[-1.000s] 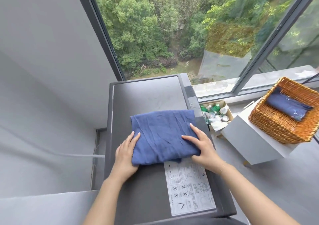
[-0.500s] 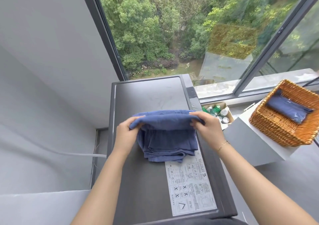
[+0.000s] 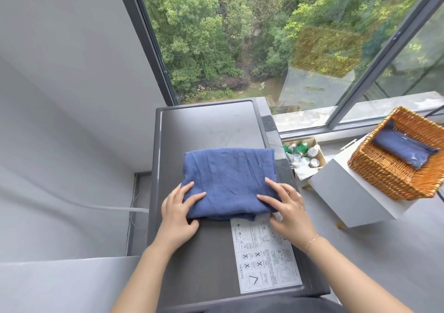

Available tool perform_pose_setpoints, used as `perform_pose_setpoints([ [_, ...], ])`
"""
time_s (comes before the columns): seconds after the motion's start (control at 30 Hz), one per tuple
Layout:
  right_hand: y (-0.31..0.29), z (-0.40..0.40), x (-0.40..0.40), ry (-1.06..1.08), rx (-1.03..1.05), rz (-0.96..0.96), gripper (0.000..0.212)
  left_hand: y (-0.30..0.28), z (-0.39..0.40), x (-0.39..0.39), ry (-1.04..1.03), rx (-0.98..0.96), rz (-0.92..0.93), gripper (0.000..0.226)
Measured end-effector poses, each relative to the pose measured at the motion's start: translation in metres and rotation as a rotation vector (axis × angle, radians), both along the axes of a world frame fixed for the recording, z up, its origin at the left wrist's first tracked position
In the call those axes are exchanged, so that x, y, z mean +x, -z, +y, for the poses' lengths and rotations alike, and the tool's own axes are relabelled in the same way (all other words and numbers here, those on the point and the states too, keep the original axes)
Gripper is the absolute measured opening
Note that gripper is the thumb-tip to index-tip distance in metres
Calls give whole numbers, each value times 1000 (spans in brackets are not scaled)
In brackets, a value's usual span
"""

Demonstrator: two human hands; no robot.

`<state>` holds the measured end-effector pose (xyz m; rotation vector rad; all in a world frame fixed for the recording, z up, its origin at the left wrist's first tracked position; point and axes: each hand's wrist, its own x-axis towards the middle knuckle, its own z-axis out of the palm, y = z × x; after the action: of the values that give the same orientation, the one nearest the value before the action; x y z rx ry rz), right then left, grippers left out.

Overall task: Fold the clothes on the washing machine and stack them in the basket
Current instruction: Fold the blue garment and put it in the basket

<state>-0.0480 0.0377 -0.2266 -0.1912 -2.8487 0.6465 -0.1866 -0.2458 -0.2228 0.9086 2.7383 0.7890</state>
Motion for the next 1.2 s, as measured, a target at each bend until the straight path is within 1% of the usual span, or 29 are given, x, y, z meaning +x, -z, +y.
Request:
perform_pose_setpoints([
  [0.07, -3, -2, -3, 2, 43, -76, 67, -6, 9, 4, 47, -102, 94, 72],
  [0.1, -4, -2, -5, -2, 58, -101, 67, -7, 13, 5, 68, -128, 126, 69],
  [0.17, -2, 1, -11, -11, 71, -124, 55, -4, 16, 3, 72, -131, 154, 58],
  [0.23, 2, 7, -17, -34, 37, -100, 36, 1, 16, 0, 80, -90, 150, 49],
  [0.27, 2, 8, -18, -47, -8, -73, 27, 3, 16, -2, 95, -68, 164, 45],
  [0.3, 1, 10, -20, -55, -88, -65, 23, 2, 16, -5, 105, -50, 183, 41],
  [0.33, -3, 12, -21, -51, -190, -72, 23, -1, 17, -10, 115, -38, 175, 39],
  [0.37, -8, 13, -22, -31, -307, -101, 24, -9, 18, -12, 116, -21, 131, 36],
  [0.4, -17, 14, -24, -3, -416, -136, 23, -20, 19, -15, 104, -4, 47, 32],
  [0.43, -26, 15, -26, 28, -524, -173, 23, -31, 19, -18, 85, 8, -87, 25],
  [0.47, -33, 17, -31, 60, -634, -198, 26, -45, 22, -22, 67, 15, -266, 18],
  [0.5, -40, 18, -37, 90, -736, -207, 29, -56, 25, -26, 44, 36, -461, 16],
  [0.53, -45, 19, -44, 118, -837, -221, 30, -65, 30, -30, 19, 84, -624, 20],
  [0.57, -49, 19, -53, 154, -938, -260, 31, -70, 35, -36, -28, 138, -736, 22],
  [0.6, -52, 20, -60, 199, -1030, -325, 29, -73, 40, -42, -91, 164, -801, 22],
  [0.67, -54, 19, -68, 259, -1163, -407, 17, -75, 49, -57, -189, 115, -857, 23],
  [0.77, -43, 20, -64, 288, -1157, -378, 15, -60, 50, -75, -204, -47, -876, 34],
  [0.8, -40, 19, -59, 309, -1178, -369, 23, -54, 49, -78, -232, -71, -877, 38],
  [0.87, -31, 18, -47, 321, -1244, -364, 57, -43, 48, -80, -327, -41, -860, 41],
  [0.9, -29, 16, -40, 294, -1225, -362, 71, -41, 48, -79, -365, -1, -851, 40],
  [0.93, -27, 13, -36, 247, -1159, -373, 79, -40, 48, -78, -400, 36, -868, 41],
  [1.0, -25, 5, -32, 211, -992, -371, 96, -44, 44, -76, -397, 111, -1001, 53],
  [1.03, -25, 0, -32, 202, -899, -371, 103, -46, 40, -74, -335, 142, -1058, 57],
  [1.07, -21, -2, -33, 207, -824, -357, 106, -46, 36, -69, -262, 178, -1072, 56],
  [1.1, -19, -5, -34, 218, -781, -333, 103, -43, 30, -62, -212, 199, -1044, 50],
  [1.13, -18, -7, -35, 244, -758, -298, 92, -40, 24, -54, -195, 218, -998, 43],
  [1.2, -11, -7, -37, 318, -722, -197, 50, -31, 13, -39, -234, 240, -908, 46],
])
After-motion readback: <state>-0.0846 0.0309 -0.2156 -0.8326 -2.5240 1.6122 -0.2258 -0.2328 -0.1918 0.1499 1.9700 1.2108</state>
